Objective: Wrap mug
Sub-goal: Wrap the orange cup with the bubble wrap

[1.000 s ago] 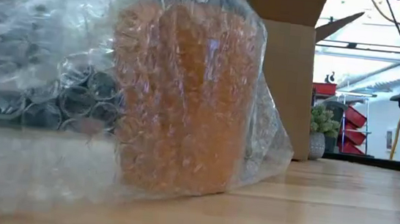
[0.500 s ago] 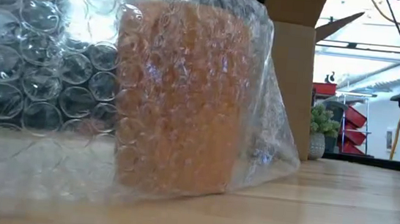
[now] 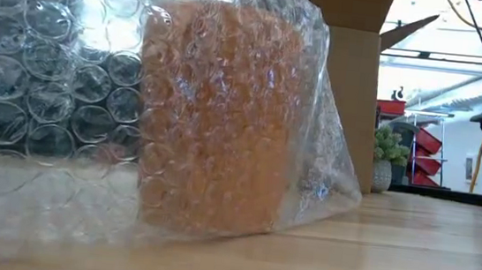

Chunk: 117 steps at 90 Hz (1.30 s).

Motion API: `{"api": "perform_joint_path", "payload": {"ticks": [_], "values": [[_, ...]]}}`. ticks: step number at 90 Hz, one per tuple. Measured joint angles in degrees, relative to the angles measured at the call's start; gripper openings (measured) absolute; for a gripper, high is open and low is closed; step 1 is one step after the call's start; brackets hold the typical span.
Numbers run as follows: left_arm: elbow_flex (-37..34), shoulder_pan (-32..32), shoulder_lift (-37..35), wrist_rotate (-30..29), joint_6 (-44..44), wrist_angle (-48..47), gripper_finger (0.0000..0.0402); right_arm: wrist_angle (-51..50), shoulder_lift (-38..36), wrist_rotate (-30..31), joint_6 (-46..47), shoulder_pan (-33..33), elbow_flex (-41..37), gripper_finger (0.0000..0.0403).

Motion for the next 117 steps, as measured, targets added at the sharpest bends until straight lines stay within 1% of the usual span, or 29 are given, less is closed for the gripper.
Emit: {"api": "perform_joint_path", "payload": {"ticks": [7,16,21,29,38,44,52,58,63,73,85,90,98,106,117], "values": [[0.0,0.3,2.8,0.1,-2.6,1.4,0.0132,-0.8,-0.1,4.7,3.4,2.7,0.0,0.0127],[0.0,0.5,7.6,0.5,-3.5,2.3,0.0134,-2.0,0.7,7.6,5.3,6.1,-1.1,0.0134],[0.0,0.7,10.2,1.8,-3.7,2.2,0.0140,-2.0,0.8,8.8,6.0,7.8,-2.8,0.0139],[0.0,1.5,14.4,5.5,-5.3,2.4,0.0160,-1.6,0.9,9.8,6.6,9.8,-5.2,0.0146],[-0.6,0.8,18.0,6.1,-7.9,2.6,0.0191,-2.0,0.9,11.3,6.7,11.7,-7.3,0.0153],[-2.2,-0.1,19.0,5.9,-10.0,3.5,0.0212,-2.1,0.2,13.4,6.9,13.1,-9.3,0.0156],[-6.1,-0.9,19.4,5.3,-12.7,8.7,0.0233,-1.6,-2.8,14.7,8.7,14.4,-13.5,0.0157],[-9.6,-1.4,19.5,5.4,-14.8,12.5,0.0241,1.6,-5.6,14.8,10.5,15.4,-18.1,0.0157],[-11.9,-2.0,19.5,5.6,-15.7,16.7,0.0243,6.2,-7.5,14.7,11.7,16.1,-22.6,0.0157],[-16.3,-3.0,19.5,5.8,-17.1,20.9,0.0244,16.6,-10.7,12.8,14.5,16.9,-31.2,0.0157],[-22.0,-3.4,20.3,5.4,-17.6,26.8,0.0227,26.9,-13.3,11.3,17.2,16.9,-37.9,0.0157],[-24.6,-3.5,20.7,5.4,-18.6,29.0,0.0215,29.5,-13.3,11.2,17.8,16.8,-39.0,0.0157],[-27.8,-3.5,21.4,5.4,-19.4,35.6,0.0195,31.4,-13.3,11.1,18.0,16.8,-39.2,0.0157],[-30.1,-3.6,22.1,4.9,-20.1,39.6,0.0179,31.5,-13.4,11.1,18.0,16.9,-39.2,0.0157],[-30.4,-3.7,23.1,3.9,-18.4,39.9,0.0154,31.7,-13.4,11.1,18.0,16.7,-39.3,0.0157]]}}
